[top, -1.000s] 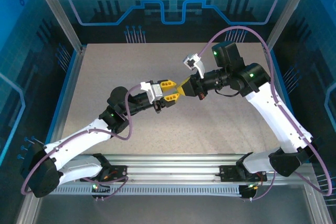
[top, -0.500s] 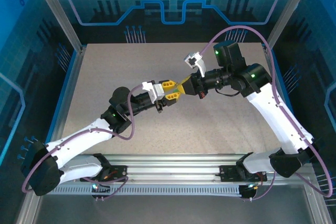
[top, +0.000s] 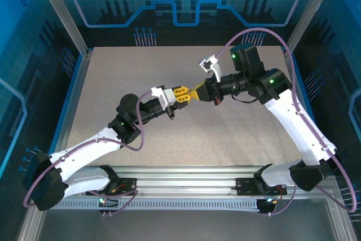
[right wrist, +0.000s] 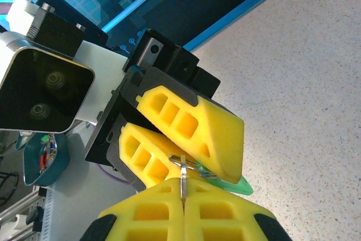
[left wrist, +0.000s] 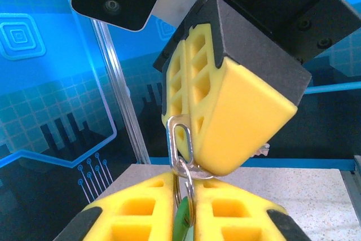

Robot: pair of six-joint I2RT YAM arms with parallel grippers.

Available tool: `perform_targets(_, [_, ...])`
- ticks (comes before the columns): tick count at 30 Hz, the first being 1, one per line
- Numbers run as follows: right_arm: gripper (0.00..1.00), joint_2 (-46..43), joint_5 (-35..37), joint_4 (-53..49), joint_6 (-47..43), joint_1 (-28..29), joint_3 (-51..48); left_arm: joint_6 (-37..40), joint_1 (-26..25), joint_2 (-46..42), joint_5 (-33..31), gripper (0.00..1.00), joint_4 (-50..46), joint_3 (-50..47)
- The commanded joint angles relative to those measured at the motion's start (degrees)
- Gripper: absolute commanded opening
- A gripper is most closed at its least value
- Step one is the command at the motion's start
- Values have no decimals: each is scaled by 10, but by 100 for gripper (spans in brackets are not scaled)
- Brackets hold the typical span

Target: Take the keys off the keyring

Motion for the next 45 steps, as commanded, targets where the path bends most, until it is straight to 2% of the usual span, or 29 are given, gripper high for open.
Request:
perform_targets(1, [0, -17, -22, 15, 10, -7, -4, 9, -4, -11, -16, 19, 18, -3])
perform_targets(4, [0, -17, -26, 17, 12, -7, -1, 4, -4, -4, -15, 24, 23, -1])
perform_targets(14, [0, -18, -32, 15, 15, -8, 1, -7, -4, 30, -8, 30, 59, 11])
perform_targets(20, [0, -18, -36, 17, 14, -9, 1, -7, -4, 34, -10, 27, 72, 9])
perform_targets(25, [0, -14, -41, 20, 15, -10, 0, -10, -4, 34, -13, 34, 86, 11])
perform_targets(28, [0, -12, -42, 22, 16, -10, -1, -7, -4, 36, -8, 29, 82, 15])
perform_targets(32, [0, -12, -44, 24, 16, -12, -5, -6, -4, 38, -6, 31, 87, 13])
perform_targets(34, [0, -11, -45, 26, 17, -14, -7, -5, -4, 39, -5, 28, 89, 12])
perform_targets(38, [0, -10, -47, 28, 18, -15, -9, -8, -4, 39, -4, 28, 97, 12])
perform_targets(40, [0, -9, -46, 29, 19, -17, -11, -10, -4, 38, -1, 23, 104, 10])
perform_targets(43, [0, -10, -47, 31, 20, -20, -13, -16, -4, 34, 5, 22, 105, 10])
perform_targets(45, [0, -11, -47, 33, 20, -21, -14, -14, -4, 31, 9, 11, 101, 10])
